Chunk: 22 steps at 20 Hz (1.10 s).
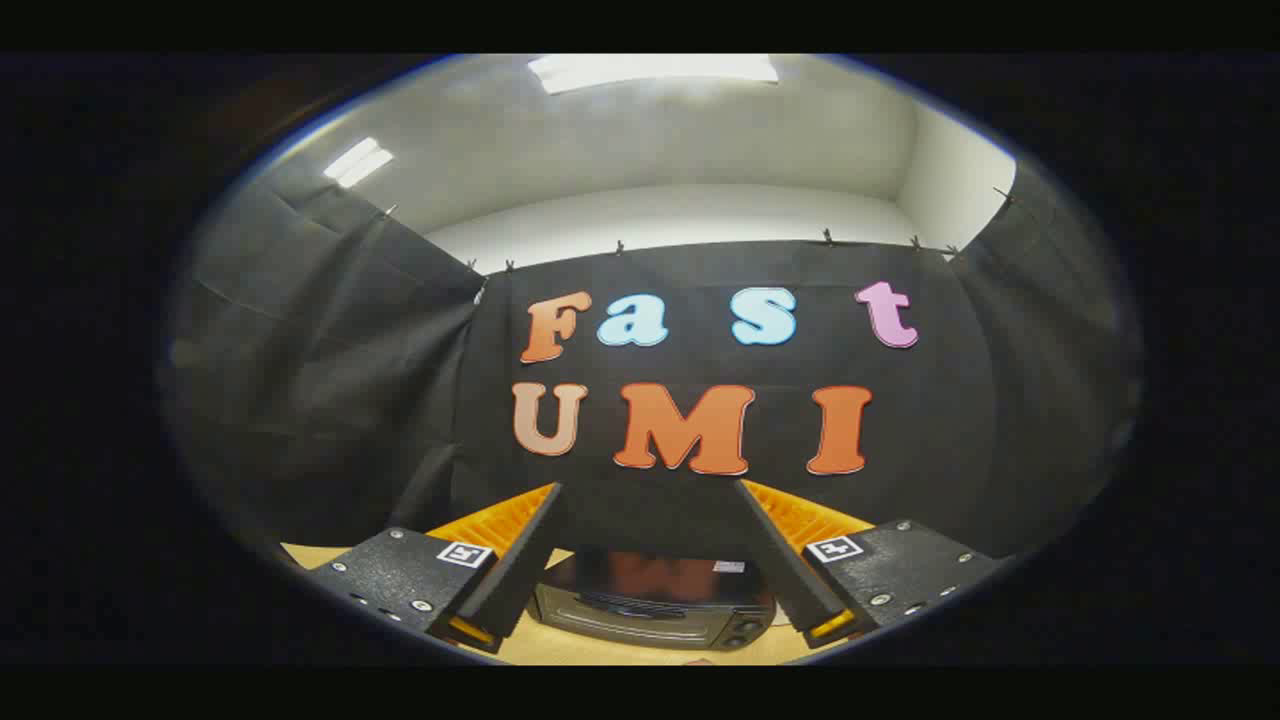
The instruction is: Open the toaster oven, put the food inside, and close the toaster oven door.
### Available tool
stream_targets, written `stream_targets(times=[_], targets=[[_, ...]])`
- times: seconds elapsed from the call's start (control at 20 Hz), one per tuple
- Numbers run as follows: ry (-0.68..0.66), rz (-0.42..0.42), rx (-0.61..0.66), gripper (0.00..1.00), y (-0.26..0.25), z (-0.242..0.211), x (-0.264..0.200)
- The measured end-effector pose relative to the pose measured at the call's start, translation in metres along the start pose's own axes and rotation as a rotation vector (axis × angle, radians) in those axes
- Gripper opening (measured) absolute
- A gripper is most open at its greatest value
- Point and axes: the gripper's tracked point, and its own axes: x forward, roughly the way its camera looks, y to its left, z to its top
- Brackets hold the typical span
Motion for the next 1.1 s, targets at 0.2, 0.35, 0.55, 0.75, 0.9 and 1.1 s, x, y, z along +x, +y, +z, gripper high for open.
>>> stream_targets(times=[0.2, 0.35, 0.55, 0.75, 0.9, 1.1], targets=[[-0.024, 0.007, 0.004, 0.98, 0.001, 0.012, -0.002], [-0.02, 0.019, 0.004, 0.98, 0.004, 0.011, -0.005], [-0.013, 0.021, 0.008, 0.98, 0.003, 0.01, -0.007], [-0.028, 0.018, -0.007, 0.98, 0.001, 0.014, -0.009], [-0.03, 0.013, -0.004, 0.98, 0.001, 0.013, -0.007], [-0.027, -0.006, 0.002, 0.98, -0.007, 0.008, -0.004]])
